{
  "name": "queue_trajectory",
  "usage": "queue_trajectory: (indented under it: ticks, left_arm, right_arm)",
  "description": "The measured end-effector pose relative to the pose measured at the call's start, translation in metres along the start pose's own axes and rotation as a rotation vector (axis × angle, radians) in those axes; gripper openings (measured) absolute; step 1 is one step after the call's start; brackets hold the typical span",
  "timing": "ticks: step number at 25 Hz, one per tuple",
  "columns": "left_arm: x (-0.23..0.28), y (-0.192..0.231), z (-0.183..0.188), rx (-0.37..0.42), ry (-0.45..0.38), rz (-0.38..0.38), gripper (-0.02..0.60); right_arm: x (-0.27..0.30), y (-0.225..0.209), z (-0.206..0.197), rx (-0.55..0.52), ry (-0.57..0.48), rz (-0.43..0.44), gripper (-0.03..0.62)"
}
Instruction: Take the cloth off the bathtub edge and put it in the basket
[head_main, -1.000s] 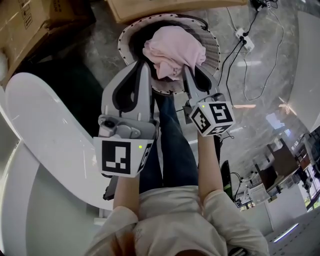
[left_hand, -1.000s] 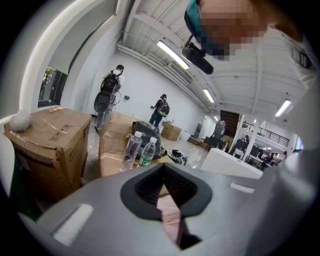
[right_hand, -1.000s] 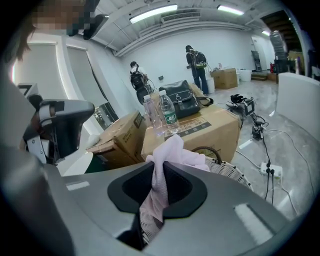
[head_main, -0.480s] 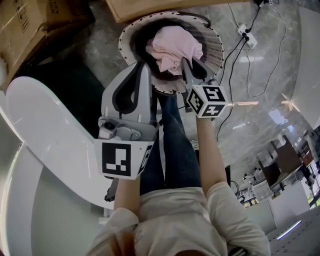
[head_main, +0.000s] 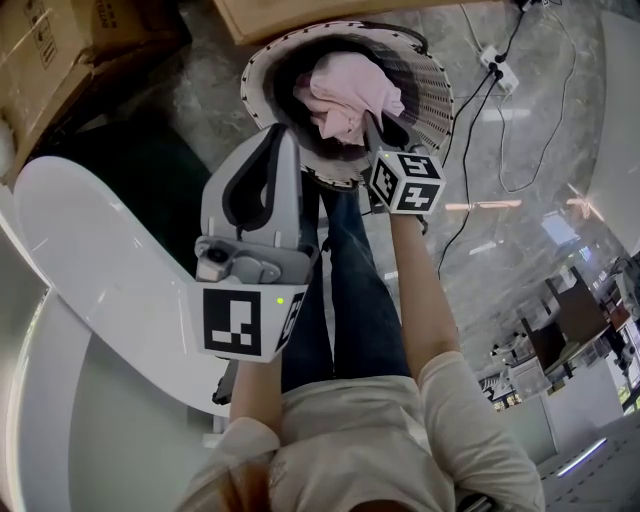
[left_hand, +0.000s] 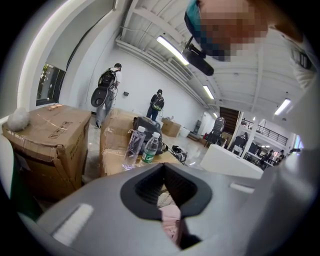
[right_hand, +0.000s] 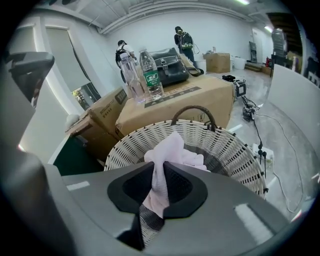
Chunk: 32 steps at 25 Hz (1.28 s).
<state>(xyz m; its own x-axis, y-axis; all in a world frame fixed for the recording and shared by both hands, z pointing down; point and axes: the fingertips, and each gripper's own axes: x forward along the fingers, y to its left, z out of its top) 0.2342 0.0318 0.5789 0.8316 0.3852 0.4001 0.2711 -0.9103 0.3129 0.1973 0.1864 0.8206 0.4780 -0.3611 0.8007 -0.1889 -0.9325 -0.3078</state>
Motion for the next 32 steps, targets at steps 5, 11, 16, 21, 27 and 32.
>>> queue_trajectory:
  ticks: [5,11,16,21,27,32]
  left_arm:
    - [-0.001,0.001,-0.002,-0.005,0.007,0.001,0.049]
    - [-0.002,0.005,-0.005,-0.009,0.015,0.004,0.049]
    - [-0.001,0.004,-0.006,-0.009,0.024,0.008,0.049]
    - [0.002,0.002,-0.006,-0.011,0.028,0.006,0.049]
    - [0.005,-0.001,-0.008,-0.018,0.033,0.009,0.049]
    - [0.006,-0.006,-0.008,-0.017,0.031,0.005,0.049]
  right_arm:
    - [0.017,-0.012,-0.015,-0.015,0.068,-0.030,0.054]
    - [0.033,-0.017,-0.032,-0.037,0.140,-0.040,0.054]
    - [0.036,-0.022,-0.039,-0.028,0.168,-0.048,0.054]
    - [0.036,-0.024,-0.040,-0.010,0.166,-0.040,0.057]
    - [0.036,-0.027,-0.032,-0.008,0.141,-0.025,0.074]
    - [0.035,-0.028,-0.030,-0.013,0.140,-0.019,0.081]
